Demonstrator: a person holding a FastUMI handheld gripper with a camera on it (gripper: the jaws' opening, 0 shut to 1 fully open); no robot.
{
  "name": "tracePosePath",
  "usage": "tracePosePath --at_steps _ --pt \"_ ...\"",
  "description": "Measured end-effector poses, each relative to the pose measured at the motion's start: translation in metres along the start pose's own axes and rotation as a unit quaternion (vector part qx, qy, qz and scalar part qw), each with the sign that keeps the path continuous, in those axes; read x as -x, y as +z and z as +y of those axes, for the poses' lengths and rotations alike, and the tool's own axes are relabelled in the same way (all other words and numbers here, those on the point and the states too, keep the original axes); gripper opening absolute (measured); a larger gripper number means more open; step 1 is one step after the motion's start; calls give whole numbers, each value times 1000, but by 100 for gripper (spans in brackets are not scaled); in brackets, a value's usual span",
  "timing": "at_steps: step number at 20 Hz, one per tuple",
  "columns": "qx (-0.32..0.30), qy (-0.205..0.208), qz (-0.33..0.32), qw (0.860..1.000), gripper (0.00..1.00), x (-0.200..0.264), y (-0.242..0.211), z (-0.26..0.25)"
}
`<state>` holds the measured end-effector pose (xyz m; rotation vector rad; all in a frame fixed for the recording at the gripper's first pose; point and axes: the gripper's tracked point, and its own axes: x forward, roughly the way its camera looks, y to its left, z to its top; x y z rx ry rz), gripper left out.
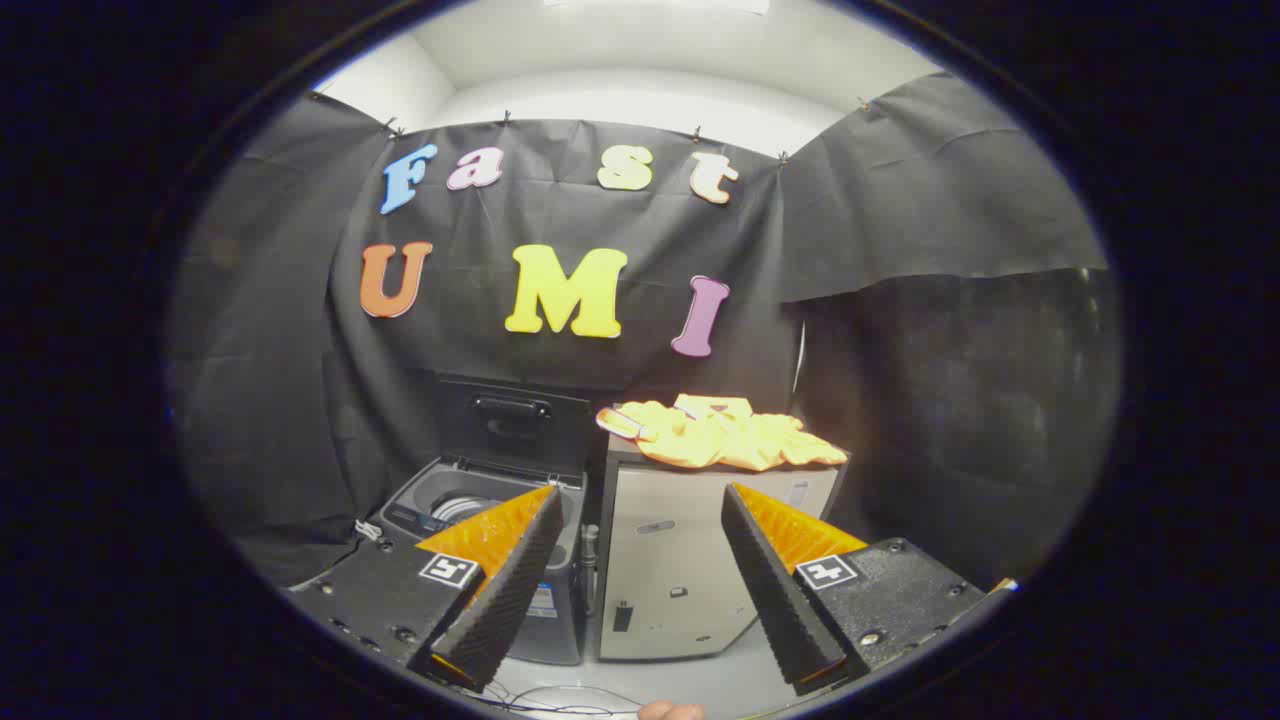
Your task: Put the clothes into the washing machine and then close the washing machine lid.
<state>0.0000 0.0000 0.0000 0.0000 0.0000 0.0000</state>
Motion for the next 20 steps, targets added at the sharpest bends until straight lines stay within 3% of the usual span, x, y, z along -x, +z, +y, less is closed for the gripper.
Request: tracePosePath --at_steps 20 --pt "0 -4 2 1000 100 6 -4 9"
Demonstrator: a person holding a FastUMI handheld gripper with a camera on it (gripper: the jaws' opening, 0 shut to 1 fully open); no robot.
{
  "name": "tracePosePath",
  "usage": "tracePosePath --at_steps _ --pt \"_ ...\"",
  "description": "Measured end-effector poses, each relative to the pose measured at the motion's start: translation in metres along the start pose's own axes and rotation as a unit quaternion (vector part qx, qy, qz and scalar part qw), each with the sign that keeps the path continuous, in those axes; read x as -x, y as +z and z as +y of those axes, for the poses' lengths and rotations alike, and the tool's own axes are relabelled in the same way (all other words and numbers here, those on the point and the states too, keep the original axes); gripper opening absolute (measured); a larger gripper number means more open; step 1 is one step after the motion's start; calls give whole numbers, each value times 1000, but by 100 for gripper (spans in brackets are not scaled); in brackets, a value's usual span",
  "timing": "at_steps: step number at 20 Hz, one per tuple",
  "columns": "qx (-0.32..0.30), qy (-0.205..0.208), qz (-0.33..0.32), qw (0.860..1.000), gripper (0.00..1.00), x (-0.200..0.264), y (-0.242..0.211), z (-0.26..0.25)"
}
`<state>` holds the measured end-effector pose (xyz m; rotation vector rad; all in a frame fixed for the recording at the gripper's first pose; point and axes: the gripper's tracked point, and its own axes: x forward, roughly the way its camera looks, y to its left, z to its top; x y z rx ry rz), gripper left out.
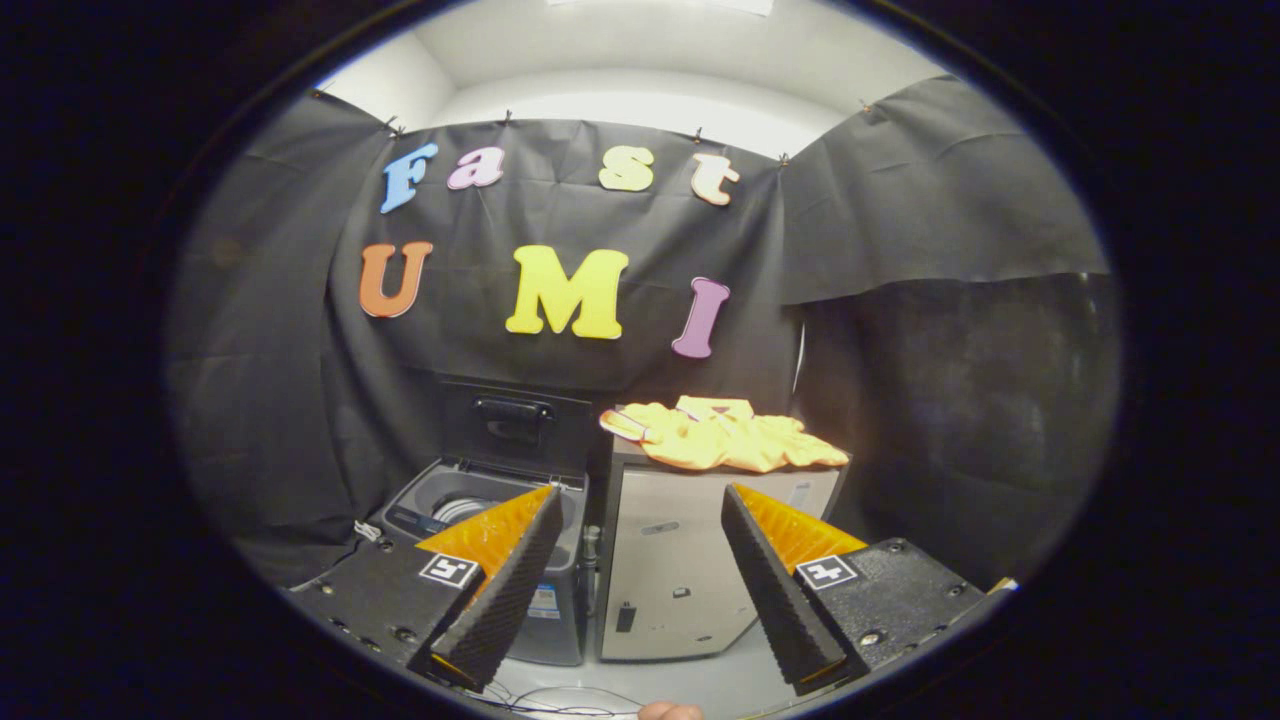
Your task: Put the clothes into the washing machine and then close the washing machine lid.
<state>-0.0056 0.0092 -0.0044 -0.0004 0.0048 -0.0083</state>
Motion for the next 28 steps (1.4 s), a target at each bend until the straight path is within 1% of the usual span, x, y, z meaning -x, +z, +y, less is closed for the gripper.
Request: tracePosePath --at_steps 5,7,10,15,19,21,28 --pt "2 -3 6 1000 100 -2 1 -2" --pt "-8 3 10 1000 100 -4 3 -1" --pt "-14 -2 10 1000 100 -10 11 -7" --pt "6 -18 -15 1000 100 -33 49 -30" --pt "14 -27 -15 999 100 -67 74 -50" --pt "16 -25 1 1000 100 -90 81 -56" --pt "-6 -17 58 998 100 -197 97 -95"
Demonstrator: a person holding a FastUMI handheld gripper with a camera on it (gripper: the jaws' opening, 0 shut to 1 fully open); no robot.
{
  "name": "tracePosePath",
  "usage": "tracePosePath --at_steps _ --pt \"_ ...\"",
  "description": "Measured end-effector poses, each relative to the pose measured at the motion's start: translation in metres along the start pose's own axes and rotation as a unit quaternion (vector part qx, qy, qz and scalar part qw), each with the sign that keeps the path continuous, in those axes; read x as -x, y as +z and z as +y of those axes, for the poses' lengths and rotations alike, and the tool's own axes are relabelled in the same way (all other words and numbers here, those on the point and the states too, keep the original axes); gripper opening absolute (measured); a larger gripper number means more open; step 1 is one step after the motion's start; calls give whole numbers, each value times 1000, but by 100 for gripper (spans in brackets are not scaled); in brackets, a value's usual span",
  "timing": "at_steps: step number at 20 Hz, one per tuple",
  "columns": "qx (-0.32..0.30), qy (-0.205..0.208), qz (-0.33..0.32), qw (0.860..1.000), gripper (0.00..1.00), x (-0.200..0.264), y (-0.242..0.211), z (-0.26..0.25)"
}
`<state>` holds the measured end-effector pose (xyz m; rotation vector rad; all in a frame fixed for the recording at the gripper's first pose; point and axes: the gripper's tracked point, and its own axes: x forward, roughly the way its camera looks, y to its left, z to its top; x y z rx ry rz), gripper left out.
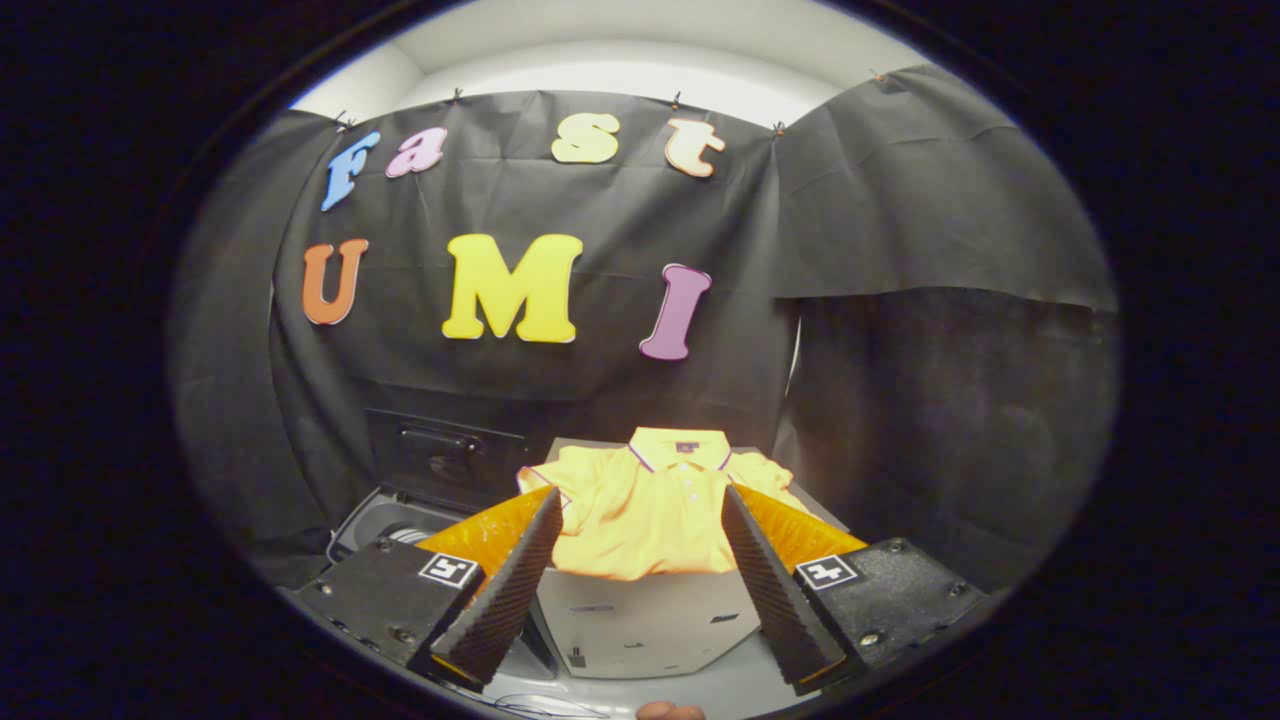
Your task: Put the clothes into the washing machine and then close the washing machine lid.
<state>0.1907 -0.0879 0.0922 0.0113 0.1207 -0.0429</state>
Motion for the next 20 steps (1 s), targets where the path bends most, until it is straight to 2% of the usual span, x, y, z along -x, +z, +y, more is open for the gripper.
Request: tracePosePath --at_steps 6,10,15,18,19,20 --pt "3 11 111 994 100 -99 -22 -32" --pt "12 15 151 988 100 -146 -35 -43" --pt "7 24 209 978 100 -192 -62 -50" --pt "14 15 247 969 100 -207 -91 -59" --pt "-4 19 227 974 100 -216 -85 -56" --pt "-16 23 237 971 100 -214 -89 -57"
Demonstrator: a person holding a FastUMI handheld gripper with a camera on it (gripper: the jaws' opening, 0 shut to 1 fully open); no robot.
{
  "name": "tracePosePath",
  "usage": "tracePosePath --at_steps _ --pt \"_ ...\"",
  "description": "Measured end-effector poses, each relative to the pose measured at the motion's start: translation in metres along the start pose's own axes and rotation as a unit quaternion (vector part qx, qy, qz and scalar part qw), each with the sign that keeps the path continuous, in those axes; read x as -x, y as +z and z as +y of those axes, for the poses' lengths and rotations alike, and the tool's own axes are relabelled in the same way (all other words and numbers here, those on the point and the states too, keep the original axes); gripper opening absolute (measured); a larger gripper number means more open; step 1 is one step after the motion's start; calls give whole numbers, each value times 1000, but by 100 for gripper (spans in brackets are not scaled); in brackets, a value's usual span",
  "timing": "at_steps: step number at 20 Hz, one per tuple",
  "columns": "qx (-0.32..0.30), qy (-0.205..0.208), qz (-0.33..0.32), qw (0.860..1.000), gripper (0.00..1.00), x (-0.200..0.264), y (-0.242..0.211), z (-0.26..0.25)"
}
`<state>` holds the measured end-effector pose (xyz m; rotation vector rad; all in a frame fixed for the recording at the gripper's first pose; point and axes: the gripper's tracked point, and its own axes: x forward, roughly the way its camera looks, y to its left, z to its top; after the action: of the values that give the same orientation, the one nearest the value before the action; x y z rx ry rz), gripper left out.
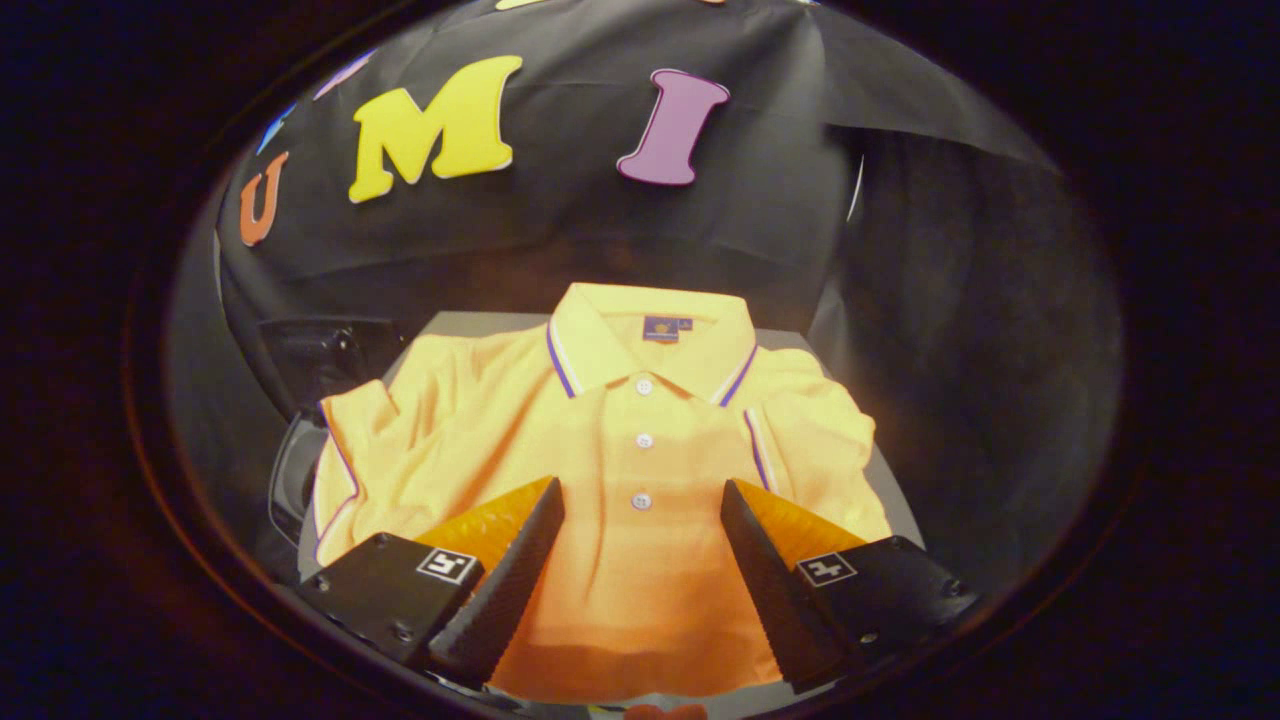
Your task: Put the clothes into the washing machine and then close the washing machine lid.
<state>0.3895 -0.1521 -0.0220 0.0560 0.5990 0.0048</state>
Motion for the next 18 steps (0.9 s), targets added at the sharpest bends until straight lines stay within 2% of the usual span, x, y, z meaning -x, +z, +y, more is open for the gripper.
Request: tracePosePath --at_steps 2,5,6,7,10,11,15,18 --pt "-19 13 2 1000 99 -1 -2 3" --pt "-10 7 24 1000 98 0 -3 2" --pt "-9 19 32 999 98 0 -4 9" --pt "-2 31 32 999 92 0 -3 14" --pt "1 38 29 999 16 2 -1 15" --pt "2 38 31 999 8 1 -1 16" --pt "1 49 -8 999 8 0 3 17" --pt "-47 45 32 997 8 1 3 16"
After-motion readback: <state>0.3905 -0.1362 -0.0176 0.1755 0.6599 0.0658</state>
